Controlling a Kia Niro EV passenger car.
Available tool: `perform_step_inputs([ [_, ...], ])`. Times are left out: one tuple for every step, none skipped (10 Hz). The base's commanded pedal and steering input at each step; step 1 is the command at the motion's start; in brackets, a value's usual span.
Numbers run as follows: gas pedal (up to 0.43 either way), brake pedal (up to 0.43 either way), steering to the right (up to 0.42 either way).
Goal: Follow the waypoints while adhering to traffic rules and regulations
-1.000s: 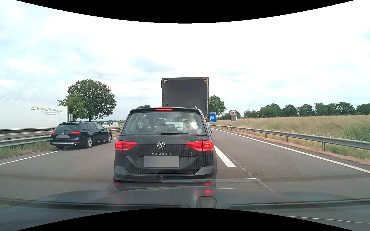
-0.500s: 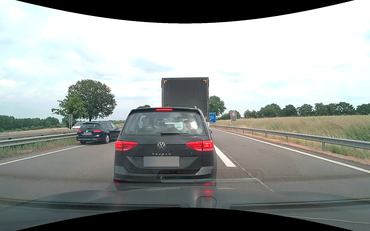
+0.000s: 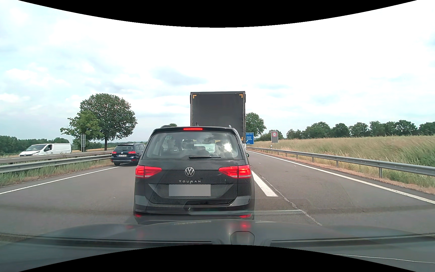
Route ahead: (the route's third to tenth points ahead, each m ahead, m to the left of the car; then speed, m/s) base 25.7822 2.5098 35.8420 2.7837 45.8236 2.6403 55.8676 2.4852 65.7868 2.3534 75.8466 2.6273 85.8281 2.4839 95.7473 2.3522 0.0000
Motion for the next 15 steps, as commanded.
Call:
perform_step_inputs([
  [0.0, 0.25, -0.002],
  [0.0, 0.25, -0.002],
  [0.0, 0.25, -0.002],
  [0.0, 0.25, -0.002],
  [0.0, 0.25, -0.002],
  [0.0, 0.25, -0.002],
  [0.0, 0.25, -0.002],
  [0.0, 0.25, -0.002],
  [0.0, 0.25, -0.002],
  [0.0, 0.25, -0.002],
  [0.0, 0.25, -0.002],
  [0.0, 0.25, -0.002],
  [0.0, 0.25, -0.001],
  [0.0, 0.25, -0.002],
  [0.0, 0.25, -0.002],
])
